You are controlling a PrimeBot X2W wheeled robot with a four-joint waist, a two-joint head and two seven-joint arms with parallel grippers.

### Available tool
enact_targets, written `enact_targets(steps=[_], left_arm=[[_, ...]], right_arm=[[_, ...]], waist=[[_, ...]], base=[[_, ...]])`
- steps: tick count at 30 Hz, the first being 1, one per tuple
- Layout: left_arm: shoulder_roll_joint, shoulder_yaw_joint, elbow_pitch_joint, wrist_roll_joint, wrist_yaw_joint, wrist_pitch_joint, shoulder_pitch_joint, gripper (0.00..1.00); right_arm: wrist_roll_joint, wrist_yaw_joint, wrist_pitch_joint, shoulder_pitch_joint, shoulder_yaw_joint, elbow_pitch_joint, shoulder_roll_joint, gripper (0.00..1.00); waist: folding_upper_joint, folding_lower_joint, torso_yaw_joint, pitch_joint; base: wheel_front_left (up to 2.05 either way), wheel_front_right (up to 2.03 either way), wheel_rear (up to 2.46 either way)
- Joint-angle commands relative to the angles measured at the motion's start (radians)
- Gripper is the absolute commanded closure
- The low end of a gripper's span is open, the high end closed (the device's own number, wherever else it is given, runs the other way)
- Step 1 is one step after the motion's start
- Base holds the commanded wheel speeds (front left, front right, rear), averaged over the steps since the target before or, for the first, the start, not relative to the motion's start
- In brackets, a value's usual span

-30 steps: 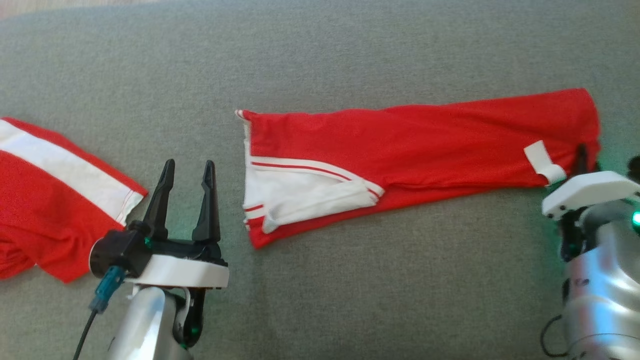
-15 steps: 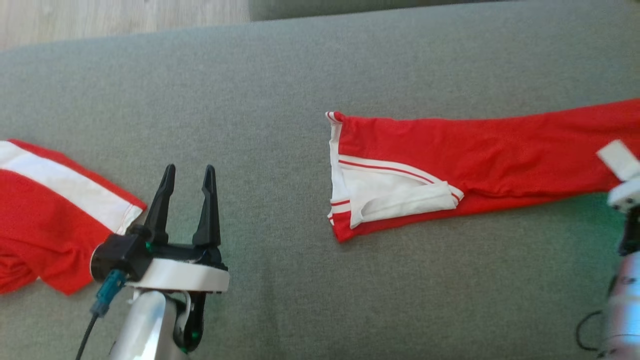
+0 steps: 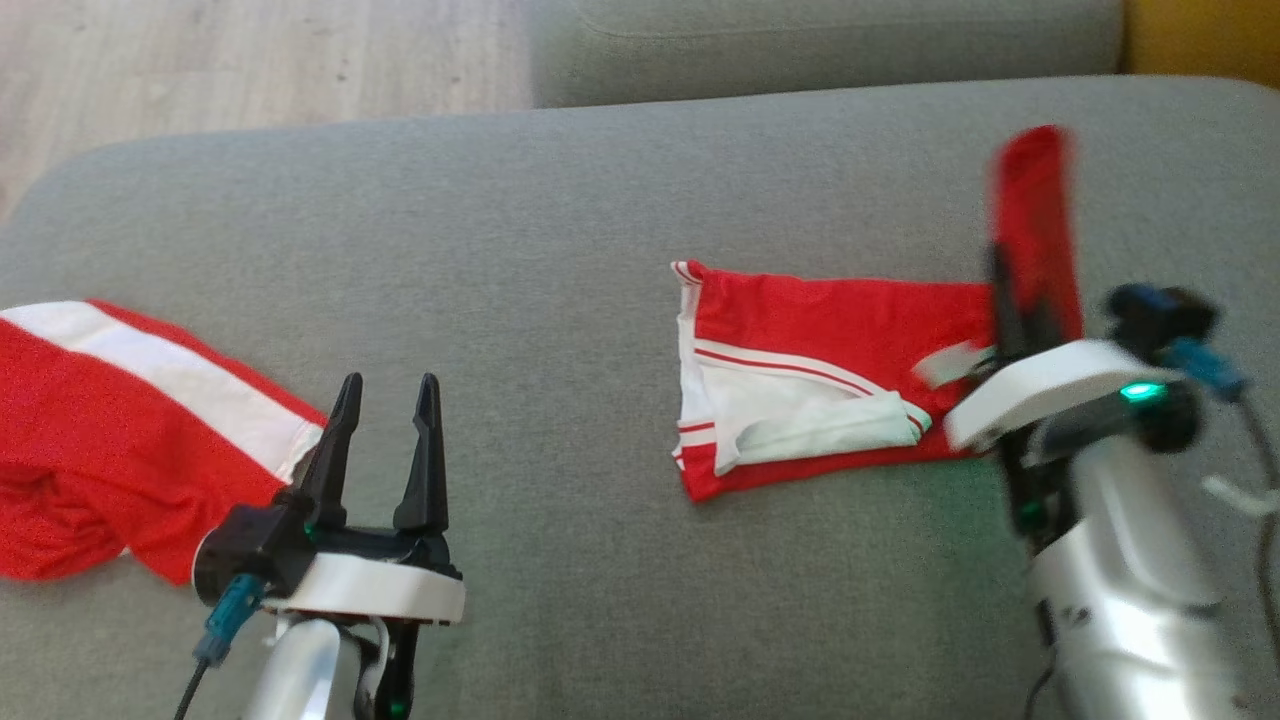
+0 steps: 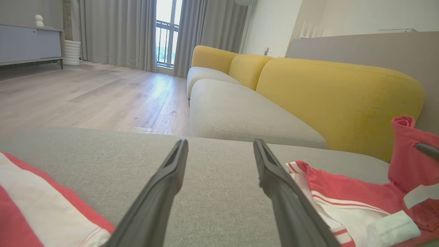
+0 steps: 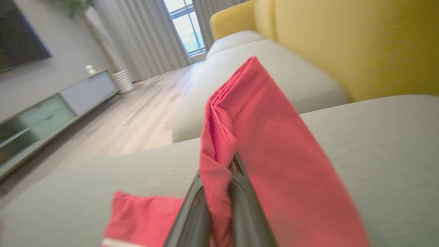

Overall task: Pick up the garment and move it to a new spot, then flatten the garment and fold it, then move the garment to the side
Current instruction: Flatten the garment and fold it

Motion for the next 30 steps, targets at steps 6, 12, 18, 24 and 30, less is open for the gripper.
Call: enact_targets(steps=[6, 12, 18, 24, 30], left_arm=[[0.001, 0.027, -0.022, 0.001, 0.002, -0.009, -0.007, 0.0], [-0.001, 0.012, -0.016, -0.005, 0.002, -0.009, -0.008, 0.0], [-0.002, 0.011, -0.009, -0.009, 0.002, -0.009, -0.009, 0.0], [-0.003, 0.03, -0.007, -0.007, 0.002, -0.009, 0.004, 0.0], [-0.003, 0.042, -0.034, -0.003, 0.002, -0.009, 0.003, 0.0]], right_arm=[[0.15, 0.007, 0.018, 0.021, 0.26, -0.081, 0.002, 1.0], [0.214, 0.007, 0.022, 0.02, 0.393, -0.046, 0.002, 1.0], [0.264, 0.007, 0.028, 0.008, 0.48, 0.03, 0.002, 0.0], [0.323, 0.007, 0.017, -0.005, 0.585, 0.026, 0.002, 0.0], [0.256, 0.007, -0.064, -0.049, 0.518, 0.043, 0.002, 0.0]], waist=[[0.0, 0.0001, 0.051, -0.022], [0.0, 0.0001, 0.098, -0.017], [0.0, 0.0001, 0.124, -0.009], [0.0, 0.0001, 0.103, -0.018], [0.0, 0.0001, 0.053, -0.029]], base=[[0.0, 0.0, 0.0], [0.0, 0.0, 0.0], [0.0, 0.0, 0.0], [0.0, 0.0, 0.0], [0.0, 0.0, 0.0]])
